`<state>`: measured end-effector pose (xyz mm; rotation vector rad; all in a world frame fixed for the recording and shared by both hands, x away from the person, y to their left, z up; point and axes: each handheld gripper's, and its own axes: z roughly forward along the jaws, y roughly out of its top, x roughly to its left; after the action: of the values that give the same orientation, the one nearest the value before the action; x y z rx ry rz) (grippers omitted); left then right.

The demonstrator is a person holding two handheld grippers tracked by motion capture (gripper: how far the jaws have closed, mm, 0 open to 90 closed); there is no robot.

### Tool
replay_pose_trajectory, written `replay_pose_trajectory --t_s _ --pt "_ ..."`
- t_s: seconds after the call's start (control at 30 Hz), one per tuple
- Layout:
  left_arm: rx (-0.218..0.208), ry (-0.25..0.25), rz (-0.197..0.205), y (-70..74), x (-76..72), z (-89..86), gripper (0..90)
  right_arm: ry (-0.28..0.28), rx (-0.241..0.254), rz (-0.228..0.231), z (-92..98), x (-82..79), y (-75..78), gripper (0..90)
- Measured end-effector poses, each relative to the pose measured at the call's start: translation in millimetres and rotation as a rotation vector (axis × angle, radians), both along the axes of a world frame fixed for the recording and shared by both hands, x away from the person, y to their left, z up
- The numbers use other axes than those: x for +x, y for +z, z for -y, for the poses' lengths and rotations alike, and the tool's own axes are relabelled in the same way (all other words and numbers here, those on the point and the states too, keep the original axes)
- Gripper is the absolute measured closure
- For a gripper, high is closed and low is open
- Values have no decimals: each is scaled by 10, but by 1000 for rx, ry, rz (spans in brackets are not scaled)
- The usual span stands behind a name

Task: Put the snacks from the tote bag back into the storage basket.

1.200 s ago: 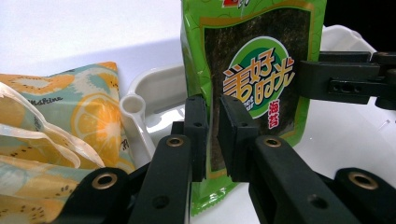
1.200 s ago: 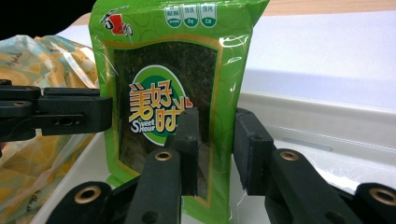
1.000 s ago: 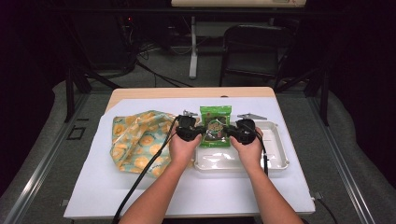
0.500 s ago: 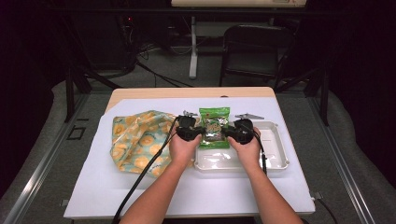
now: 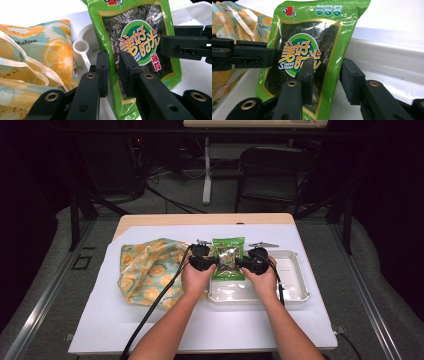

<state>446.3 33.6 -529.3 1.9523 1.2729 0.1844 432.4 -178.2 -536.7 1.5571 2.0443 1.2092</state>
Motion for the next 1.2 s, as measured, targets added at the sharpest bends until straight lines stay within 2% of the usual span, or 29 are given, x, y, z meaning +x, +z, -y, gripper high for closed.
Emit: replay_pose_trajectory --t_s 0.1,0.2,0.7,1.07,1.2 --pt "0 -3 -3 -1 -3 6 773 10 -21 -5 -8 5 -13 617" --pt "-7 -6 -5 -6 -9 16 747 17 -17 -18 -4 9 -22 607" --pt "-9 -22 8 -16 -9 42 660 2 -26 -22 11 19 -32 574" --pt "-17 -16 19 -20 -11 46 636 -2 -25 -27 22 18 -28 558" --pt "-16 -15 19 -19 -12 46 635 -2 -27 -30 31 21 -32 527"
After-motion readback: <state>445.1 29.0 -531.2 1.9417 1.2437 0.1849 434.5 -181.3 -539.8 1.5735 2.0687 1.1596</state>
